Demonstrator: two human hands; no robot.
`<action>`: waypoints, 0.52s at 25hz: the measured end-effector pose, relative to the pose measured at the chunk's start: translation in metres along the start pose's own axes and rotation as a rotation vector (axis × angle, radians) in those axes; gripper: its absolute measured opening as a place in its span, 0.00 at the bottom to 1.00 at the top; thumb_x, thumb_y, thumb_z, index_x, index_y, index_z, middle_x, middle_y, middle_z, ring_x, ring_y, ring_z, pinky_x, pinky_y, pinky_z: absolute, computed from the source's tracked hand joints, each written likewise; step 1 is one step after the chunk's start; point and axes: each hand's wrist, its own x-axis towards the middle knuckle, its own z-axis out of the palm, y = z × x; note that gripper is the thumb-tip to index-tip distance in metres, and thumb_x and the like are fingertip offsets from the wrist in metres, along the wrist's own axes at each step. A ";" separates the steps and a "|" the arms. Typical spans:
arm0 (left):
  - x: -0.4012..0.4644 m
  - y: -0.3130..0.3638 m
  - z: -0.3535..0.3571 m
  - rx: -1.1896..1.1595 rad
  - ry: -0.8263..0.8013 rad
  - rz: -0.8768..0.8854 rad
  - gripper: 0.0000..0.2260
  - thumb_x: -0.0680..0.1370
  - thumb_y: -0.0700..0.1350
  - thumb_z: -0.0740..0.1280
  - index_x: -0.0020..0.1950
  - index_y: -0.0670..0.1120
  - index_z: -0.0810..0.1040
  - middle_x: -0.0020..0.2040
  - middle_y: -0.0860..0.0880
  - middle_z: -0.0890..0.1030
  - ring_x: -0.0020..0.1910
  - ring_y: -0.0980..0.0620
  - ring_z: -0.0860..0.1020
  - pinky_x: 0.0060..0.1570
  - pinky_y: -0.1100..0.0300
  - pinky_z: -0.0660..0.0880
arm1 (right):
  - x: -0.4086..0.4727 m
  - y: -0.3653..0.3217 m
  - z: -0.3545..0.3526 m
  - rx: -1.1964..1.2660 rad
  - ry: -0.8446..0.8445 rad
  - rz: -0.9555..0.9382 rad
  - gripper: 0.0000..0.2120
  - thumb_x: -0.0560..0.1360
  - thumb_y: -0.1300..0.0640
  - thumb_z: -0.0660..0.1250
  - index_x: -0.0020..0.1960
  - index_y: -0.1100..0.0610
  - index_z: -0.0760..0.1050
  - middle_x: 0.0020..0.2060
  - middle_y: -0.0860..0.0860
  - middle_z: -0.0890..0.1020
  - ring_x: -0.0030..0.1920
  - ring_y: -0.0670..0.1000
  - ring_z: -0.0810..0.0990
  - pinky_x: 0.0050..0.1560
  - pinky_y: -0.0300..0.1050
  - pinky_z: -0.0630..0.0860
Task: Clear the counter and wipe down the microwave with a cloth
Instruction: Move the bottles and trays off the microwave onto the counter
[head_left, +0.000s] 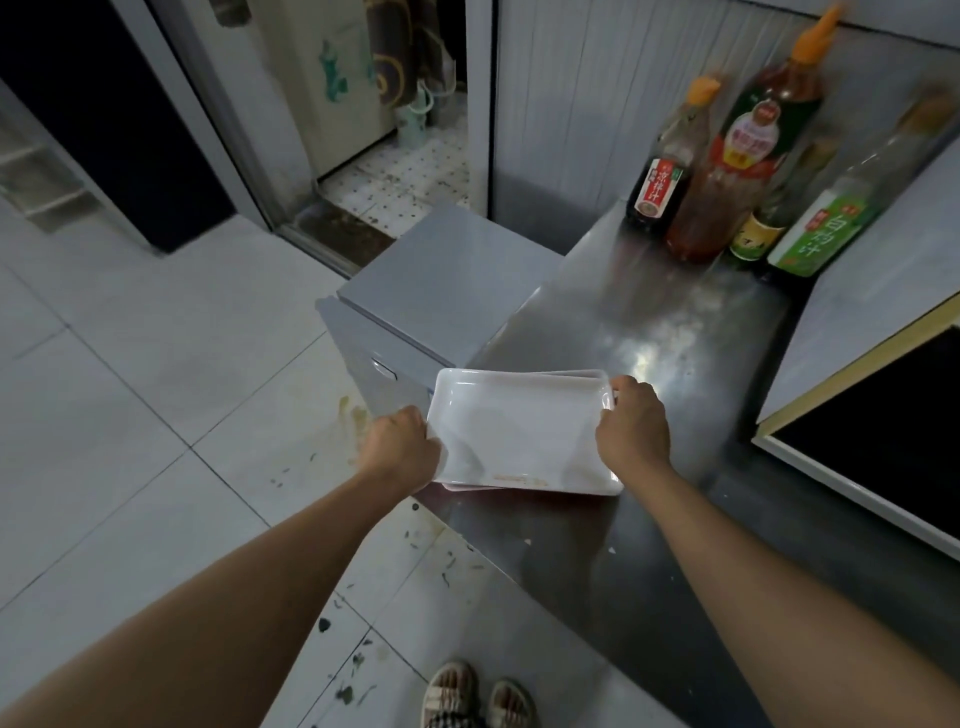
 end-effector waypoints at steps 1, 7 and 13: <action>0.001 0.001 0.000 -0.005 -0.008 -0.003 0.05 0.74 0.42 0.62 0.47 0.42 0.74 0.46 0.43 0.79 0.45 0.44 0.76 0.42 0.56 0.73 | 0.002 0.000 0.000 -0.016 0.002 -0.008 0.16 0.75 0.68 0.61 0.63 0.61 0.70 0.59 0.59 0.73 0.56 0.60 0.75 0.47 0.43 0.67; 0.006 0.008 0.001 -0.021 -0.031 0.006 0.03 0.74 0.42 0.62 0.45 0.44 0.72 0.43 0.46 0.75 0.42 0.46 0.74 0.39 0.58 0.71 | 0.007 0.006 -0.001 -0.017 0.024 -0.016 0.17 0.78 0.65 0.61 0.66 0.58 0.69 0.59 0.59 0.72 0.55 0.60 0.76 0.47 0.44 0.68; 0.003 0.010 0.003 -0.035 -0.061 0.010 0.06 0.74 0.42 0.64 0.48 0.41 0.76 0.43 0.44 0.80 0.44 0.44 0.79 0.45 0.54 0.79 | 0.017 0.010 -0.002 -0.040 -0.008 -0.075 0.16 0.78 0.63 0.61 0.65 0.57 0.69 0.58 0.60 0.73 0.55 0.61 0.75 0.51 0.48 0.71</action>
